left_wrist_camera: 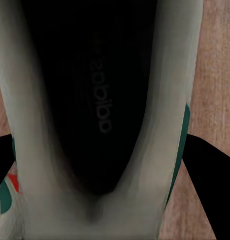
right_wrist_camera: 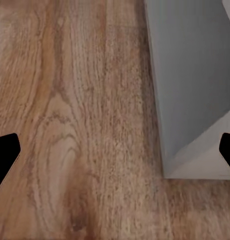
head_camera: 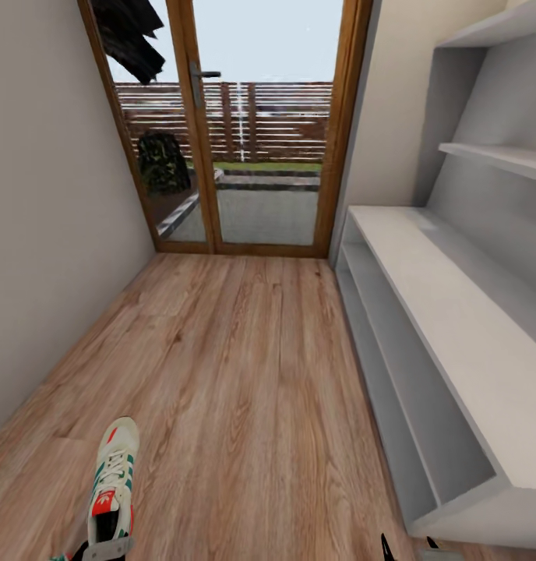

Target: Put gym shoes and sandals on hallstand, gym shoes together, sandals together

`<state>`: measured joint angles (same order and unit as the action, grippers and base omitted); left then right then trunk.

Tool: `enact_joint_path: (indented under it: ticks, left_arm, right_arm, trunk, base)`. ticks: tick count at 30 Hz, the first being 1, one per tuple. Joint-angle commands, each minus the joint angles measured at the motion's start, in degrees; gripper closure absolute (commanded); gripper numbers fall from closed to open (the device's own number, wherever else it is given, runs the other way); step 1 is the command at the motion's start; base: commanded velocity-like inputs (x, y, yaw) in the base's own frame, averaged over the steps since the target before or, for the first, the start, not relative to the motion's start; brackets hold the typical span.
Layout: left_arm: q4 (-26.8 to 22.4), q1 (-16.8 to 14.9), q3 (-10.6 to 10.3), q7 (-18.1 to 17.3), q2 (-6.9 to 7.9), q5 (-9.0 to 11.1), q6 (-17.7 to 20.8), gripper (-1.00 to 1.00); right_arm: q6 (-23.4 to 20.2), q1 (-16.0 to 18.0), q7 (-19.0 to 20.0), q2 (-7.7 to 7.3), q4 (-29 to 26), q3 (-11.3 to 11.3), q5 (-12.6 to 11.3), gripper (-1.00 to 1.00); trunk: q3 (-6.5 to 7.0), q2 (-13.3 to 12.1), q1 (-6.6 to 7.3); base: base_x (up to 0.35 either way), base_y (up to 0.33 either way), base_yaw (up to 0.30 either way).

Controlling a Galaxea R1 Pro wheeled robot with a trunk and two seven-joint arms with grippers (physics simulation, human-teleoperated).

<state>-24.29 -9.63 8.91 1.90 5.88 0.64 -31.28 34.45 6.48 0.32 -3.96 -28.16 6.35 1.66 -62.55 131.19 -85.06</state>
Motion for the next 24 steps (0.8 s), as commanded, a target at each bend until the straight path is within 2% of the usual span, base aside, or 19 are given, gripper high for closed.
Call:
enact_joint_path:
  ticks: [1,7,18,24]
  left_arm:
    - [0.04,-0.03,-0.03,0.12,0.0,0.06,-0.18,1.0]
    - [0.04,0.01,-0.03,0.12,0.0,0.06,-0.18,1.0]
    - [0.04,-0.03,-0.03,0.12,-0.02,0.06,-0.18,1.0]
    - [0.04,0.0,-0.03,0.12,-0.02,0.06,-0.18,1.0]
  right_arm:
    - [0.17,0.03,0.03,0.01,0.04,0.16,0.18,-1.0]
    - [0.17,0.03,0.07,0.01,0.04,0.16,0.18,-1.0]
    - [0.17,0.03,0.05,0.01,0.04,0.16,0.18,-1.0]
    - [0.18,0.03,0.04,0.07,0.04,0.1,0.18,-1.0]
  trunk:
    - [-0.04,0.01,-0.02]
    - [-0.04,0.01,-0.02]
    - [-0.04,0.01,-0.02]
    - [-0.04,0.01,-0.02]
  base:
    - [0.34,0.0,0.0]
    - [0.34,0.018,0.0]
    - [0.339,0.101,0.001]
    - [0.338,0.101,0.167]
